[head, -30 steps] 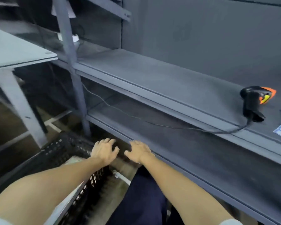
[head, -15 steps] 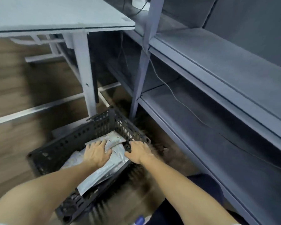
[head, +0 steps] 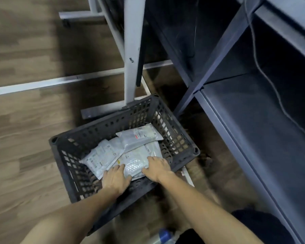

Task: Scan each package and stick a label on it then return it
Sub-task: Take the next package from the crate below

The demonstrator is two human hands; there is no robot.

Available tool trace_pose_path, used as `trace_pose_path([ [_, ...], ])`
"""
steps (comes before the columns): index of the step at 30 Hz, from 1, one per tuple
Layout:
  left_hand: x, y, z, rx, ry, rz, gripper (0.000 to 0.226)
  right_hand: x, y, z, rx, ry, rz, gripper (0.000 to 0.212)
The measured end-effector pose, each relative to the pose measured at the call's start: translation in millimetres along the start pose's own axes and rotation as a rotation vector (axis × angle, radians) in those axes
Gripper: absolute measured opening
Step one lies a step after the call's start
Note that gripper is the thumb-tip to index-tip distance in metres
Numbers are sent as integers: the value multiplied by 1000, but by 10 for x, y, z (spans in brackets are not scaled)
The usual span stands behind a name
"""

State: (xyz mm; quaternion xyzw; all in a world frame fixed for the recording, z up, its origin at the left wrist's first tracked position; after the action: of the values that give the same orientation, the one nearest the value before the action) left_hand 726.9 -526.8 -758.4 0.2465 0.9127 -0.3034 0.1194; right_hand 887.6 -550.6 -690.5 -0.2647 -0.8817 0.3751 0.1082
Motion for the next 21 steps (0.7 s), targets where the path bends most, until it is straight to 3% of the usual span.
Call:
trace_pose_path([
  [10,217,231,541,128,39,74,44,116,298,284,54,24,19,56],
  [14,245,379,637,127,54,80,54,101,385,300,60,63,19,57],
  [18,249,434,764,130,78,0,75,65,454,310,62,120,32,56],
  [21,255,457,810,122,129,-58,78,43,479,331,76,170,39,58],
])
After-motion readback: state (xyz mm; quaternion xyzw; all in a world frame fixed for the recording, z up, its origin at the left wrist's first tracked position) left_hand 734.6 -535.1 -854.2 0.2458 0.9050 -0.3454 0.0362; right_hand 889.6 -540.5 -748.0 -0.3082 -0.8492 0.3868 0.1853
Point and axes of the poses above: each hand's wrist, its own y-axis towards the middle knuckle, its own z-axis out of the palm, x = y × z, the point moved 3 cm from there along y, towards the middle knuckle, and after that the axes turned 13 degrees about z, right-handed, at the moved point
